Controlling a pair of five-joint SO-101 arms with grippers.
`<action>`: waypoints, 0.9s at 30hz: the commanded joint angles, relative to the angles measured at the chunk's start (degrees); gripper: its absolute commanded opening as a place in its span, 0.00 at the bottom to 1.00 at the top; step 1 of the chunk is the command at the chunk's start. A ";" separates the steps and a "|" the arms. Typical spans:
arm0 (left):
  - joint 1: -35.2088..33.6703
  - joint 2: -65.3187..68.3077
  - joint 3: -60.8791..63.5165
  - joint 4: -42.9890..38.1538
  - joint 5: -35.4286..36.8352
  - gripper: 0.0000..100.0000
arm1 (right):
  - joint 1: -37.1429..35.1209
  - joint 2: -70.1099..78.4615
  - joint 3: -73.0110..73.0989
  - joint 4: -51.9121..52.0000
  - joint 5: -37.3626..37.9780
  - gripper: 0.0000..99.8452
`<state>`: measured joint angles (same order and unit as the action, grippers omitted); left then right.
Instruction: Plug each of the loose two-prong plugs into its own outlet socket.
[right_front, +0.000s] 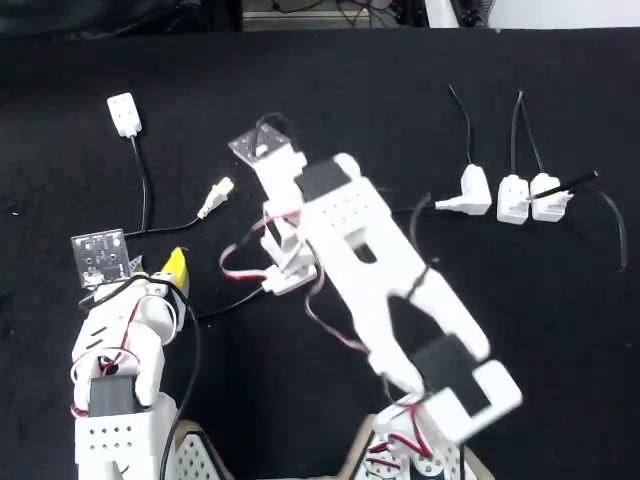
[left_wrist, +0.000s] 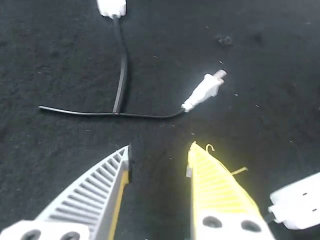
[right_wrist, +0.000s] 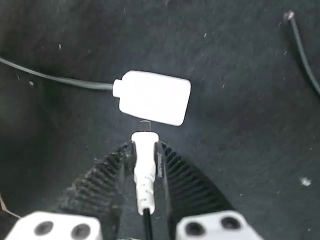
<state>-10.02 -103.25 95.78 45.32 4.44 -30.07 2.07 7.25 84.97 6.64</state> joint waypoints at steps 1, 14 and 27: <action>1.01 -0.35 -1.80 0.09 0.00 0.19 | 3.69 7.96 -14.90 7.47 0.44 0.01; 1.01 -0.35 -1.80 0.00 0.00 0.19 | 5.10 23.87 -29.49 14.95 0.70 0.01; 1.01 -0.35 -1.80 0.00 0.00 0.19 | 3.34 26.59 -29.76 12.22 0.97 0.01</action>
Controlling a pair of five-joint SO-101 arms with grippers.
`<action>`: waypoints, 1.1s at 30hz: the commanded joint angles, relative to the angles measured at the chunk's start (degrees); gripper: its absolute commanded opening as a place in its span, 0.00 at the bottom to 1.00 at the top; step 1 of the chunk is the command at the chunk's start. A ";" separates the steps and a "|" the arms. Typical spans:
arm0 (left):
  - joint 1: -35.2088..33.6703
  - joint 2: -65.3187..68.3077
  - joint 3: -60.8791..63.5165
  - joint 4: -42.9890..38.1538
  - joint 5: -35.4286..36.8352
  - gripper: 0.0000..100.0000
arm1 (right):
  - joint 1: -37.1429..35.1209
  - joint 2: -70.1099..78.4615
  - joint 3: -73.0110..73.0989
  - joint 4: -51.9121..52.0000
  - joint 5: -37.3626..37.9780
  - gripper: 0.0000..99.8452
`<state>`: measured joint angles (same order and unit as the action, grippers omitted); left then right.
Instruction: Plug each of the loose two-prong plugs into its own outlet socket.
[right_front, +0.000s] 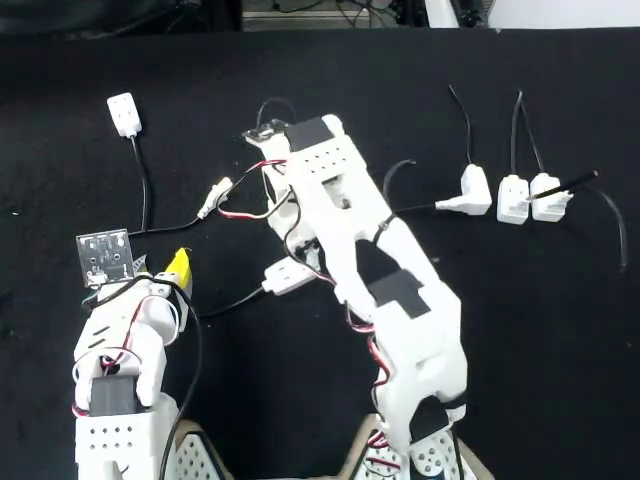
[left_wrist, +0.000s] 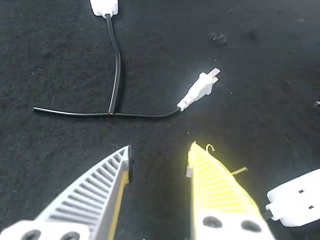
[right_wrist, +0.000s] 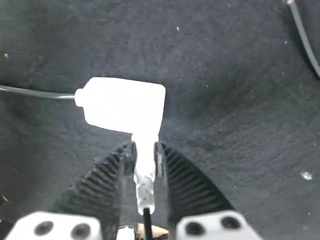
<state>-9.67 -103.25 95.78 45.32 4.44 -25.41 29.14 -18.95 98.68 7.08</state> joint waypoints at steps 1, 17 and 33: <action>0.66 -0.35 -1.80 0.00 0.00 0.19 | -1.32 -0.48 -3.65 -1.49 0.53 0.01; 0.66 -0.35 -1.80 -0.09 0.00 0.19 | -1.23 -0.48 -7.69 -0.26 2.90 0.01; 0.31 -0.35 -1.80 -0.18 0.00 0.19 | -0.44 -0.48 -4.35 -0.70 2.90 0.01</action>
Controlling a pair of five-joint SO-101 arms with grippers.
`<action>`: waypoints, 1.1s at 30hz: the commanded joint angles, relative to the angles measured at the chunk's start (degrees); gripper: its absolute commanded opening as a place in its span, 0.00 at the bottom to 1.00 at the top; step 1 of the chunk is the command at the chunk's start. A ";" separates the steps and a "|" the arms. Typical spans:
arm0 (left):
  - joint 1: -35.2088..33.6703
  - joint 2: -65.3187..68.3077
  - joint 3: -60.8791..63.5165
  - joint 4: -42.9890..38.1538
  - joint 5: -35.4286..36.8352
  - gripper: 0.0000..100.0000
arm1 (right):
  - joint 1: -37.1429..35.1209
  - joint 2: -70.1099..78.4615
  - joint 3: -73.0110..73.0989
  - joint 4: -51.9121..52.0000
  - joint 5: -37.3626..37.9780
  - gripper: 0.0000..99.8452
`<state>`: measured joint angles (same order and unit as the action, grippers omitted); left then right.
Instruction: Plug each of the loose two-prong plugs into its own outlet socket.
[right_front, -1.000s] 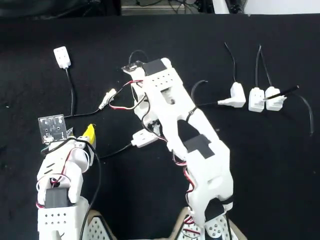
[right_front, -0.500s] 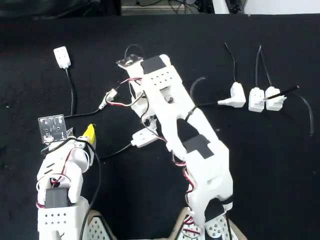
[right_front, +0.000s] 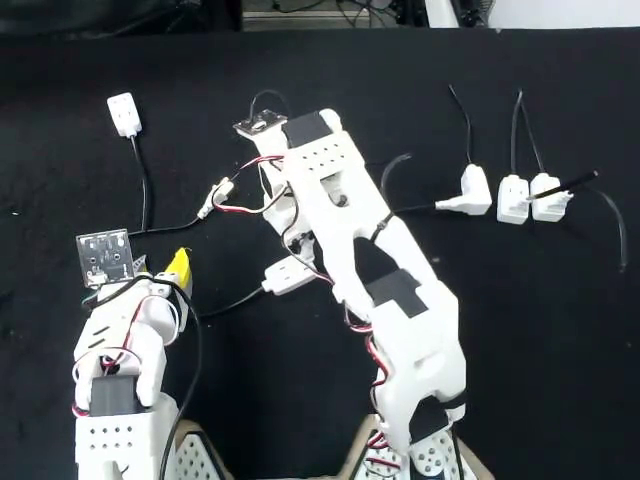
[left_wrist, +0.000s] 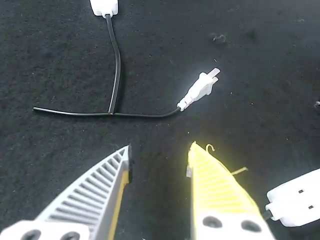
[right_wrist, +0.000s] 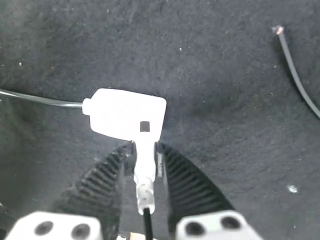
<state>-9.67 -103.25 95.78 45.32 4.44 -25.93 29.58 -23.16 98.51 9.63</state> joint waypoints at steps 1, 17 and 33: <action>0.31 -0.35 -1.80 -0.18 0.00 0.19 | 0.09 -0.75 -0.04 -0.53 0.35 0.01; 0.40 -0.35 -1.80 -0.26 0.00 0.19 | 0.09 4.09 0.04 -0.70 -0.09 0.01; 0.13 -0.35 -1.80 -0.26 0.00 0.19 | 1.14 3.82 0.13 -0.88 -8.79 0.01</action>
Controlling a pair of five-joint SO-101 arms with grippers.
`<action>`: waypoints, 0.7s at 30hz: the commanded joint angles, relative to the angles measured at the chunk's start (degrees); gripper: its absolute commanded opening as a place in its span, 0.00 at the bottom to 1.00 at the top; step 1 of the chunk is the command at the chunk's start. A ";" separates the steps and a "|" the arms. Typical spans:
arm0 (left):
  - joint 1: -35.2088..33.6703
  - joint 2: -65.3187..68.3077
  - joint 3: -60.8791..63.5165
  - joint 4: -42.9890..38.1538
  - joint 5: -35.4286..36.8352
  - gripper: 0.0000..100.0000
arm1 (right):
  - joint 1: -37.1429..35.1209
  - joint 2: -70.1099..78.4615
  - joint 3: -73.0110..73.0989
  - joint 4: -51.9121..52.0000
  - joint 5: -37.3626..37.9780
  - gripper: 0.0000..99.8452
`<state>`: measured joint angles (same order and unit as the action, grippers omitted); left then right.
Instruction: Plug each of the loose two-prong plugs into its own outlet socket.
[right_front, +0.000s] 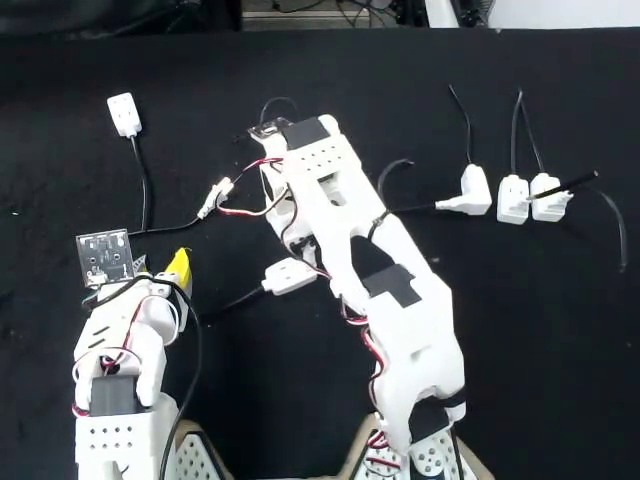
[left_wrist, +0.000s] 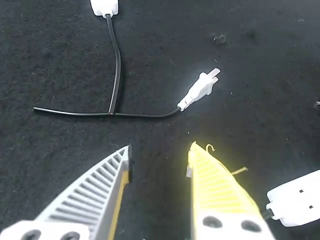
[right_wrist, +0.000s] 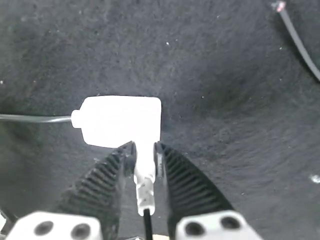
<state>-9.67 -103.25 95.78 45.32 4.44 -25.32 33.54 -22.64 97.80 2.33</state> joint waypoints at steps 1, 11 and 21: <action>0.13 -0.35 -1.80 -0.26 0.00 0.19 | 0.53 -0.04 -0.40 -0.18 -2.11 0.01; 0.13 -0.35 -1.80 -0.35 0.00 0.19 | 0.35 0.22 -0.22 -3.16 -2.46 0.01; 0.13 -0.35 -1.89 -0.35 0.00 0.19 | 0.44 -0.40 9.89 -10.99 -2.81 0.01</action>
<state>-9.67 -103.25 95.78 45.32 4.44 -25.32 33.71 -15.78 90.59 0.04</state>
